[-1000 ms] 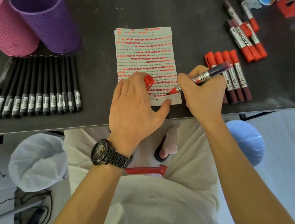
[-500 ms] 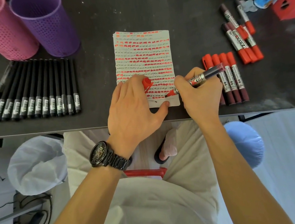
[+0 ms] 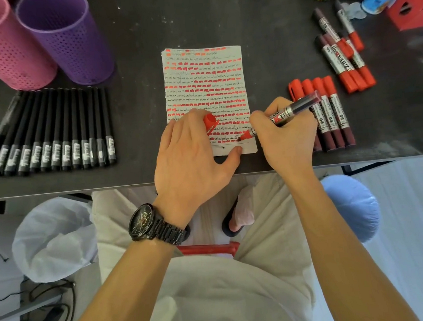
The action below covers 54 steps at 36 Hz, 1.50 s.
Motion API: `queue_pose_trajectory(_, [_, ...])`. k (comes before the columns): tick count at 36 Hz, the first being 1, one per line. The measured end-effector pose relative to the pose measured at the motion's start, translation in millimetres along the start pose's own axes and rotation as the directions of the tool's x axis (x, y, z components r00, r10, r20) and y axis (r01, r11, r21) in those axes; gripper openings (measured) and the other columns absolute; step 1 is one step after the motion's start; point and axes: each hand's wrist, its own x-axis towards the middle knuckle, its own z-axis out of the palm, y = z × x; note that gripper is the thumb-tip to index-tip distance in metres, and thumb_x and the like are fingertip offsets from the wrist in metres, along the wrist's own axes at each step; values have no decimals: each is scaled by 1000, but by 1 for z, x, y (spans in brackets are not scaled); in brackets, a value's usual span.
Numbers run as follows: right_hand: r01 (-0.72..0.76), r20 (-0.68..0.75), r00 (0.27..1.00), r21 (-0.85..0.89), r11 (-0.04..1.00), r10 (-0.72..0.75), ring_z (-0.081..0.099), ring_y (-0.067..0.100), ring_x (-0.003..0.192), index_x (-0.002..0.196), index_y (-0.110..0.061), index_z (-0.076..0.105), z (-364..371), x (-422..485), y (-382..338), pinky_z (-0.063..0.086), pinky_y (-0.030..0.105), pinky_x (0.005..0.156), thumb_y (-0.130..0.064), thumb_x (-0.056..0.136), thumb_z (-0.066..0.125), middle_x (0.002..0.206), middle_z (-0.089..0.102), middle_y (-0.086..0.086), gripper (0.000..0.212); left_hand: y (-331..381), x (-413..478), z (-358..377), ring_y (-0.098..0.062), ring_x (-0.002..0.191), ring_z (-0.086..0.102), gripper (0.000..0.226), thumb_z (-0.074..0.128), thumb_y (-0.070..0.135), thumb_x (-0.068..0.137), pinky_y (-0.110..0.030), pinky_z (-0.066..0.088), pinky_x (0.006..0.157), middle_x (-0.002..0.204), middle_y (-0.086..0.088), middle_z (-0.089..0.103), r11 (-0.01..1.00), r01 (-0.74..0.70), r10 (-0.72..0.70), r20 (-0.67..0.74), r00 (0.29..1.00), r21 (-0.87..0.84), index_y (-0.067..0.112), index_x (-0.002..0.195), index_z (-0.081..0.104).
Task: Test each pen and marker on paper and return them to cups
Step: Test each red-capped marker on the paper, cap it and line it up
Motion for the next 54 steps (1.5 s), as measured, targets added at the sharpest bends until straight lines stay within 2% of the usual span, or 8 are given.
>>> queue_pose_trajectory(14, [6, 6, 1000, 44, 999, -7, 45, 2, 42, 53, -27, 45, 0, 0, -3, 34, 14, 48, -15, 78, 63, 43, 48, -16, 33, 0, 0, 0, -17, 104, 56, 64, 66, 59, 82, -34, 42, 100, 111, 0, 62, 1000, -7, 7, -5, 1000, 5, 11, 121, 51])
queue_pose_trajectory(20, [-111, -66, 989, 235, 966, 129, 44, 25, 49, 54, -31, 49, -7, 4, -5, 39, 35, 57, -25, 83, 70, 49, 46, -3, 37, 0, 1, -2, -16, 107, 55, 64, 66, 59, 81, -32, 40, 103, 114, 1, 61, 1000, -7, 7, 11, 1000, 3, 13, 123, 49])
queue_pose_trajectory(29, [-37, -91, 994, 261, 965, 63, 55, 9, 45, 80, -17, 59, -10, -10, -18, 45, 21, 47, -34, 97, 68, 55, 59, -6, 25, 2, -2, -9, -19, 120, 54, 55, 57, 57, 90, -41, 39, 110, 122, 0, 61, 998, 6, -8, -32, 999, -67, 14, 124, 53])
queue_pose_trajectory(35, [-198, 30, 978, 472, 859, 208, 52, 12, 46, 81, -27, 68, -29, -31, -24, 39, 22, 43, -44, 87, 70, 60, 60, -3, 18, 1, -12, -25, -5, 85, 40, 29, 49, 49, 97, -19, 35, 76, 96, 16, 41, 955, -25, -20, -146, 989, -295, 20, 100, 47])
queue_pose_trajectory(42, [-513, 407, 859, 692, 509, 312, 53, 23, 48, 98, -9, 76, -60, -94, -9, 43, 25, 44, -32, 85, 61, 80, 68, 17, 30, -2, -79, -45, -1, 74, 54, 24, 38, 55, 103, -10, 39, 67, 88, 21, 50, 886, 79, -106, -34, 994, -458, 42, 119, 49])
queue_pose_trajectory(47, [-665, 366, 715, 620, 417, 596, 45, 21, 40, 75, -16, 71, -53, -129, -4, 37, 24, 37, -26, 84, 58, 72, 67, 21, 18, -3, -137, -32, -13, 65, 63, 26, 45, 67, 96, -46, 53, 59, 81, 5, 62, 797, 299, -281, 115, 953, -525, 53, 115, 35])
queue_pose_trajectory(51, [-755, 324, 569, 570, 324, 756, 44, 15, 37, 55, -22, 72, -45, -141, 3, 37, 21, 36, -25, 97, 58, 67, 68, 15, 44, -8, -152, -25, -18, 70, 66, 28, 44, 70, 94, -47, 54, 64, 84, 7, 66, 741, 429, -347, 253, 903, -516, 46, 109, 42])
queue_pose_trajectory(54, [-782, 318, 540, 532, 324, 780, 44, 12, 36, 54, -24, 74, -41, -144, 4, 38, 19, 36, -25, 97, 60, 63, 69, 12, 45, -11, -152, -23, -20, 75, 66, 17, 49, 57, 98, -44, 54, 67, 85, 6, 67, 693, 494, -373, 325, 869, -525, 43, 107, 51])
